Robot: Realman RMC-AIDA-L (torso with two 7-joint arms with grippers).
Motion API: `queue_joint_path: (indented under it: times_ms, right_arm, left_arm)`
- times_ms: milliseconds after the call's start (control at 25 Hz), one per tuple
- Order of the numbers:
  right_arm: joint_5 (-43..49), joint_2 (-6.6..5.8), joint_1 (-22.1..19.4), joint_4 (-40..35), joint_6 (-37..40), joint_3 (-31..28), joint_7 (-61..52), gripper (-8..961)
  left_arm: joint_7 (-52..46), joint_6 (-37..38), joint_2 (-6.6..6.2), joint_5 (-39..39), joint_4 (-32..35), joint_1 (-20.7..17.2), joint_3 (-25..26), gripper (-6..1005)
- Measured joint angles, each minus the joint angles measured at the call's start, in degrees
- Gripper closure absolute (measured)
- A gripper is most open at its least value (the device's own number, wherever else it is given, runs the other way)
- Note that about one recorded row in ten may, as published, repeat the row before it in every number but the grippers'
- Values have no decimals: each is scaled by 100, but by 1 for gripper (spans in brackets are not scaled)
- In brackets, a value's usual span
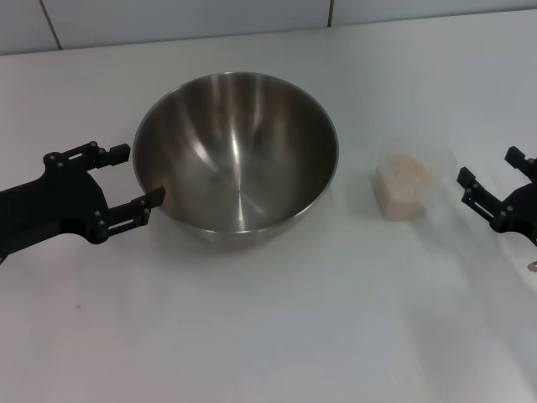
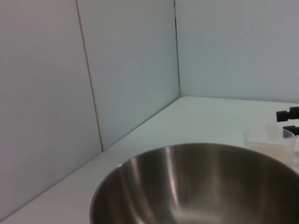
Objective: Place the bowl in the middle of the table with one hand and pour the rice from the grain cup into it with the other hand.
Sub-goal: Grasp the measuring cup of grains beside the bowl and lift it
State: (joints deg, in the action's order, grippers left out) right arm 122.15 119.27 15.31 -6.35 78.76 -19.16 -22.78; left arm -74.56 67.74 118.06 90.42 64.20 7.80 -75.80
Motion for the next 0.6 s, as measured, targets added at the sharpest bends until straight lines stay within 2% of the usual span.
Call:
queue_joint_path:
  times_ms: [240,600]
  right_arm:
    - [49,0,183,161,-405,20,2,142]
    - [66,4,304,202,-579,32,2,142]
  left_arm:
    - [-67,-6,1,12,15,27,15,269]
    - [-148,0,6,29,14,32,11,269]
